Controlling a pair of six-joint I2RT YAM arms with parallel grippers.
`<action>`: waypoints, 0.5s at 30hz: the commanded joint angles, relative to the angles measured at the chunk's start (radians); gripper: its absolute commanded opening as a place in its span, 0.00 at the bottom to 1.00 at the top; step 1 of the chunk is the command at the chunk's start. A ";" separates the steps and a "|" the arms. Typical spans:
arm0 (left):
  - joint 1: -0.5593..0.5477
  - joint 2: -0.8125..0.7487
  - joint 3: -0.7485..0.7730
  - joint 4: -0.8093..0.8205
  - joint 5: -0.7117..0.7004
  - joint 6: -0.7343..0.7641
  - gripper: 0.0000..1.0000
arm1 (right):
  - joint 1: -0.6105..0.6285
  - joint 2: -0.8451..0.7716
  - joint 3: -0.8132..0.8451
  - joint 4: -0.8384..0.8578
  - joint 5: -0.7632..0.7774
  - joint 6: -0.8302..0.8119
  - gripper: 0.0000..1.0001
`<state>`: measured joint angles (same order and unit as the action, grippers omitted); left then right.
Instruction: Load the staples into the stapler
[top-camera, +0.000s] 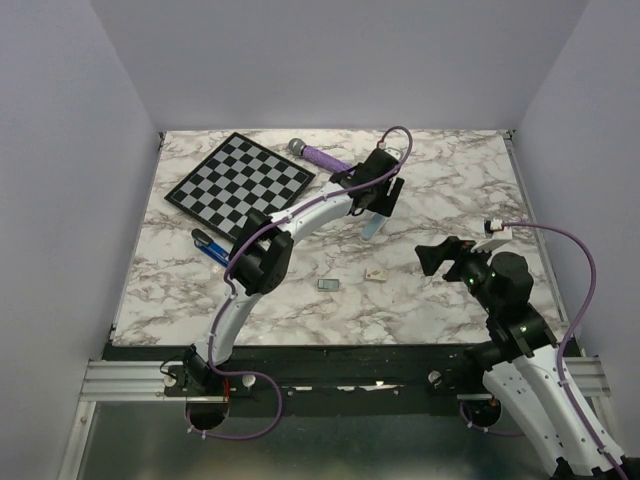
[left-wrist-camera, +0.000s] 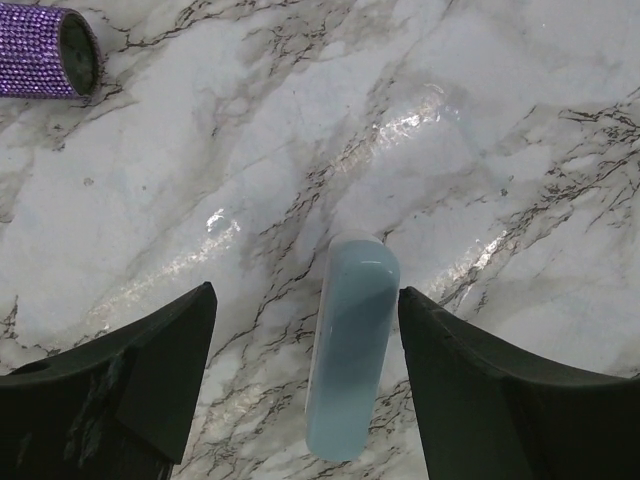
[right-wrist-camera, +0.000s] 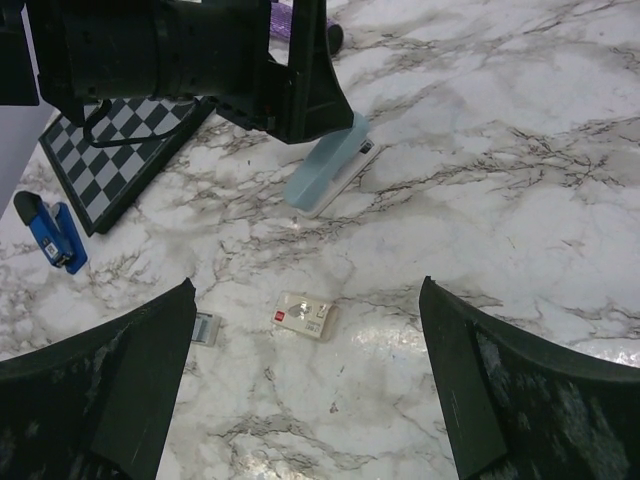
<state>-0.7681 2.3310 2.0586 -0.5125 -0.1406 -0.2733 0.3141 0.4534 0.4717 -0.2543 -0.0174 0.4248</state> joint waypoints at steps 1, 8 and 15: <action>-0.017 0.033 0.034 -0.023 0.047 0.028 0.80 | -0.001 0.016 -0.016 -0.017 0.023 -0.017 1.00; -0.028 0.076 0.044 -0.009 0.049 0.059 0.76 | -0.001 0.031 -0.024 -0.019 0.022 -0.024 1.00; -0.027 0.102 0.066 -0.014 0.052 0.065 0.63 | -0.003 0.030 -0.028 -0.019 0.023 -0.029 1.00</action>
<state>-0.7925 2.4123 2.0853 -0.5194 -0.1112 -0.2268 0.3141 0.4828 0.4583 -0.2573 -0.0162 0.4160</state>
